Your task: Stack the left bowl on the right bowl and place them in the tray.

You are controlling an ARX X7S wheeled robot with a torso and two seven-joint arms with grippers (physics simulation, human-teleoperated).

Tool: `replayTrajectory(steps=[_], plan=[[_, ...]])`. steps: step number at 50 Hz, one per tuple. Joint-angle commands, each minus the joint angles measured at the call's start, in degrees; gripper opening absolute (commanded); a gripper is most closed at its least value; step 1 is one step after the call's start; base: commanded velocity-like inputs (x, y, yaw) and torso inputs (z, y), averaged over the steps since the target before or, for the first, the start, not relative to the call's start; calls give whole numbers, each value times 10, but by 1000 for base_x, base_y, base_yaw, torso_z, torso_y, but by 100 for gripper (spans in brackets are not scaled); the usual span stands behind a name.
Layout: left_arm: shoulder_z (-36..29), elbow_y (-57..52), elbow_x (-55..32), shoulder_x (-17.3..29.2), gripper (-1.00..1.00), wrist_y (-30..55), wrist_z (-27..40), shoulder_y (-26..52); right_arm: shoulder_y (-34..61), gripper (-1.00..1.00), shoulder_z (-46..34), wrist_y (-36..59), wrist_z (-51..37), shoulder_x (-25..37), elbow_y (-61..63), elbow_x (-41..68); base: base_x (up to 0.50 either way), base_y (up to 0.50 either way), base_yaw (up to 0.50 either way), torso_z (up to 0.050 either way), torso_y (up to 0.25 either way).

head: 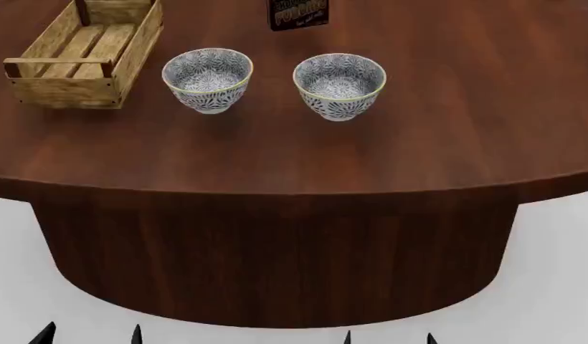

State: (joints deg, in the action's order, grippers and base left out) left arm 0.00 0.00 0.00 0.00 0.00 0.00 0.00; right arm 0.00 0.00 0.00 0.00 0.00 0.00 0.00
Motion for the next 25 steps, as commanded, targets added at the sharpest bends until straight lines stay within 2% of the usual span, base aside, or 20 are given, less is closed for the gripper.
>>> replayTrajectory(steps=[1,9,25], plan=[[-6,0,0,6,100,0,6,0,0,100,0,0,0,5,0,5,0,0,0,0,0],[-19,-10,-33,21,100,10,15,-1,2,100,-32,-20,-17,21,-1,19,0,0,0,48,0],[-36,-7,-47,41,100,-5,31,4,4,100,-45,-27,-33,38,7,45,0,0,0,50,0]])
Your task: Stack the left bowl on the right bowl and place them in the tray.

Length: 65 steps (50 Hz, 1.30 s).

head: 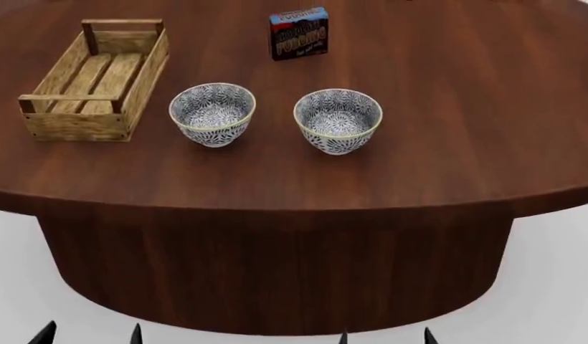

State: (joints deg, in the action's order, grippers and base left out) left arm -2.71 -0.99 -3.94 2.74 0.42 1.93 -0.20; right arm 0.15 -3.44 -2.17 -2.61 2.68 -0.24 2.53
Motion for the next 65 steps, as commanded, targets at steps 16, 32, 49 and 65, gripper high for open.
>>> replayTrajectory(steps=[16,32,49,65], plan=[[-5,-206,-54,37,100,214,50,129,80,100,1,310,-35,64,345,28,0,0,0,50,0],[-14,-232,-51,55,100,233,62,157,98,100,-24,346,-42,86,340,12,0,203,0,9,0],[7,-265,-71,70,100,225,70,146,92,100,-43,389,-58,98,409,-3,0,500,0,0,0],[-2,-264,-72,76,100,215,74,145,85,100,-51,399,-81,110,422,-26,96,500,0,0,0]])
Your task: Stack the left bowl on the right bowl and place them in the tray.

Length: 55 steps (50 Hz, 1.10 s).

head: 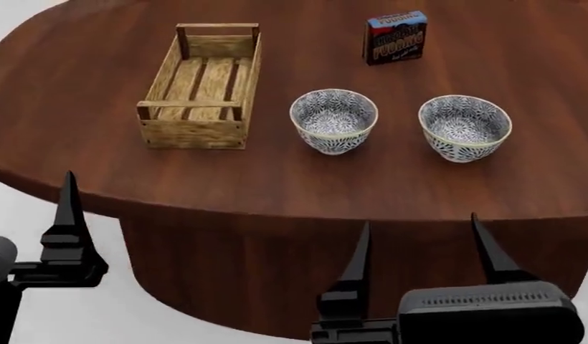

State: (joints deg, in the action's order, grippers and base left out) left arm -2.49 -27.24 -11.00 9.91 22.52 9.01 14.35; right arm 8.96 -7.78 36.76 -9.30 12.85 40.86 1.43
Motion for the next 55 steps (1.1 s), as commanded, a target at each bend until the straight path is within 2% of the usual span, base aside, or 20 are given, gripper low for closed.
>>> replayTrajectory(steps=[1,25,55], plan=[[-4,0,-2,5,100,-7,3,0,-3,100,-8,9,-14,9,12,-15,301,500,0,0,0],[-17,-5,1,13,100,-16,13,-8,-8,100,-15,-11,-12,19,13,-6,451,291,0,0,0],[-22,-3,-10,22,100,-18,22,-7,-10,100,-16,-23,-9,27,9,10,500,2,0,0,1]])
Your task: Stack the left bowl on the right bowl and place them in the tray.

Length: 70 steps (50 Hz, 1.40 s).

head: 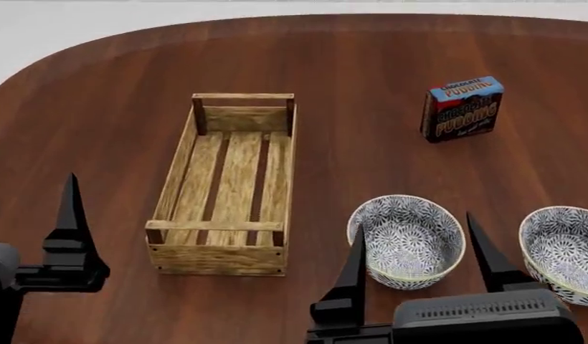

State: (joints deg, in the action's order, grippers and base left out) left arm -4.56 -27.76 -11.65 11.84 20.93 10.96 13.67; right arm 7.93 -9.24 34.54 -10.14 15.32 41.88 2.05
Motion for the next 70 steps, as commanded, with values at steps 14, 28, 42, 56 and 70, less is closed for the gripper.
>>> replayTrajectory(steps=[14,28,42,56,70], plan=[[-3,4,-8,6,100,-5,7,0,1,100,-4,-1,-4,4,0,7,500,0,0,0,1],[-6,4,-11,9,100,-2,12,2,0,100,1,-4,-7,4,-3,15,500,0,0,0,1],[-7,-11,-25,18,100,-24,0,-13,-3,100,11,-13,-8,1,-6,30,500,0,0,0,1],[-8,-15,-35,24,100,-20,-1,-12,23,100,-11,43,-43,-1,-21,0,150,0,0,0,1],[-12,-14,-37,27,100,-22,2,-11,29,100,-15,60,-42,4,-20,5,0,0,-306,0,0]])
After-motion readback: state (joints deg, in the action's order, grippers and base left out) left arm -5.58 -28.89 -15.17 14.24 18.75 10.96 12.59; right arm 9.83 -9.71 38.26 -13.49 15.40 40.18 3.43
